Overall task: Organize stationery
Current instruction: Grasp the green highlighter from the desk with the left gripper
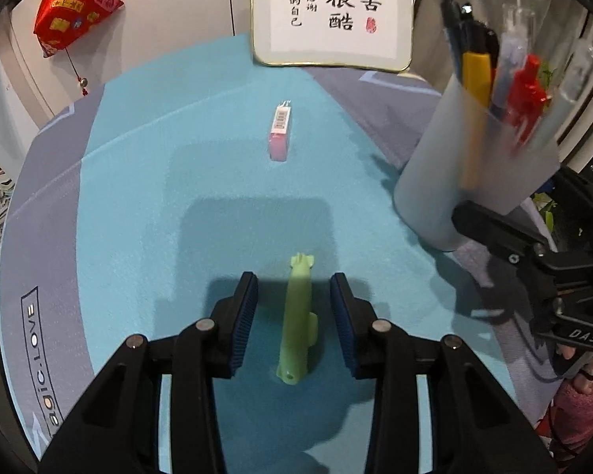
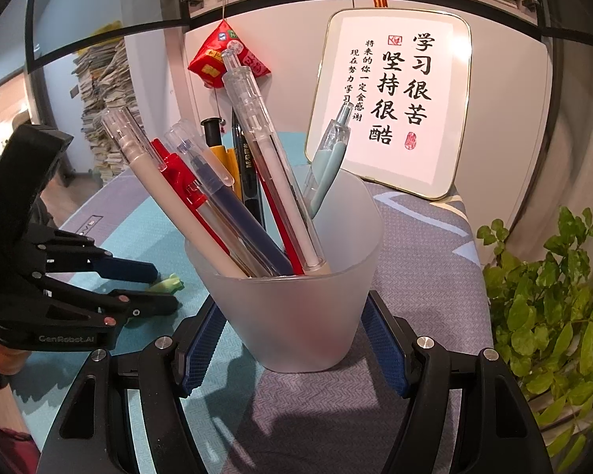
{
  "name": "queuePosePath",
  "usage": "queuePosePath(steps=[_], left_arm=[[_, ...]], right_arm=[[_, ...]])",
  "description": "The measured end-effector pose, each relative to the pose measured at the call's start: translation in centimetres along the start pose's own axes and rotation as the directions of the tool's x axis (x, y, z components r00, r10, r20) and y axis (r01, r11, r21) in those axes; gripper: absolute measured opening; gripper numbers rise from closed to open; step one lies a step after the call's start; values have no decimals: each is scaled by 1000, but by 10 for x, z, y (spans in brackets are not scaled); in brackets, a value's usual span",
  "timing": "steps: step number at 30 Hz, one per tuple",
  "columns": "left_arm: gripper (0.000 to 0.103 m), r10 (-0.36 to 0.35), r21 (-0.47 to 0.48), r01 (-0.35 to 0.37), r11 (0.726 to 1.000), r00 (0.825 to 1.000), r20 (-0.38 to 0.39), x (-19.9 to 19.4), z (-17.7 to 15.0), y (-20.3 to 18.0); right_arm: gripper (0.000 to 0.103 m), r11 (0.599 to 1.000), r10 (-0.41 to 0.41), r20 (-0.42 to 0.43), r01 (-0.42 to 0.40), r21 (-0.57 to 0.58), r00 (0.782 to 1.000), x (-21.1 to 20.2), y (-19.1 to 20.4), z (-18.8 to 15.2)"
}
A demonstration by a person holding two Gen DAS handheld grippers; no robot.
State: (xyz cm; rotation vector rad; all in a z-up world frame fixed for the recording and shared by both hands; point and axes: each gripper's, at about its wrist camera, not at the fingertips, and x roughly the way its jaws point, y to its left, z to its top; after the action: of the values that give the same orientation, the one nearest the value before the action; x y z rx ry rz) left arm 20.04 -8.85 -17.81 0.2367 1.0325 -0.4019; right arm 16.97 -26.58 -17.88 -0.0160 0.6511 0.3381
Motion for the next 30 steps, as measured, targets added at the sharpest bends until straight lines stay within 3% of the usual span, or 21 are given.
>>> queuePosePath(steps=[4,8,14,21,30], left_arm=[[34,9,12,-9,1000,1000,6,2,1,-3],[12,4,10,-4,1000,1000,8,0,2,-5],[11,-7,-19,7,1000,1000,13,-6,0,-1],[11,-42,-48,46,998,995,89,-39,5,3],[11,-137,3,141,990,954,268,-118,22,-10]], right_arm=[[71,1000,-3,1,3,-2,1000,0,-1,0],[71,1000,-3,0,3,-2,1000,0,0,0],[71,1000,-9,2,9,-7,1000,1,2,-4],[71,1000,-10,2,10,-8,1000,2,3,-4],[71,1000,-9,2,9,-7,1000,2,3,-4]])
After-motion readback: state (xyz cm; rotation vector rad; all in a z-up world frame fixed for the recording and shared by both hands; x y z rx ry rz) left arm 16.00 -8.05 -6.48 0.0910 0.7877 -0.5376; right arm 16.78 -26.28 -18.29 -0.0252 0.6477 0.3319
